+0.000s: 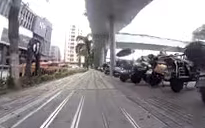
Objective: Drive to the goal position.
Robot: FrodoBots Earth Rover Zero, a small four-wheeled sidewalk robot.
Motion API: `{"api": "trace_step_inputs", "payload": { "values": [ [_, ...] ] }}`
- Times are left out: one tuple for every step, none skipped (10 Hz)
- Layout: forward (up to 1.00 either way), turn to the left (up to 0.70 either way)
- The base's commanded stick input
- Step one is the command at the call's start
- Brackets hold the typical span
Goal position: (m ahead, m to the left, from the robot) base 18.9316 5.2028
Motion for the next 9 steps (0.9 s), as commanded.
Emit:
{"api": "trace_step_inputs", "payload": {
  "values": [
    [0.70,0.00],
    [0.70,0.00],
    [0.70,0.00],
    [0.70,0.00],
    [0.70,0.00],
    [0.70,0.00],
    [0.70,0.00],
    [0.70,0.00],
    [0.70,0.00]
  ]
}}
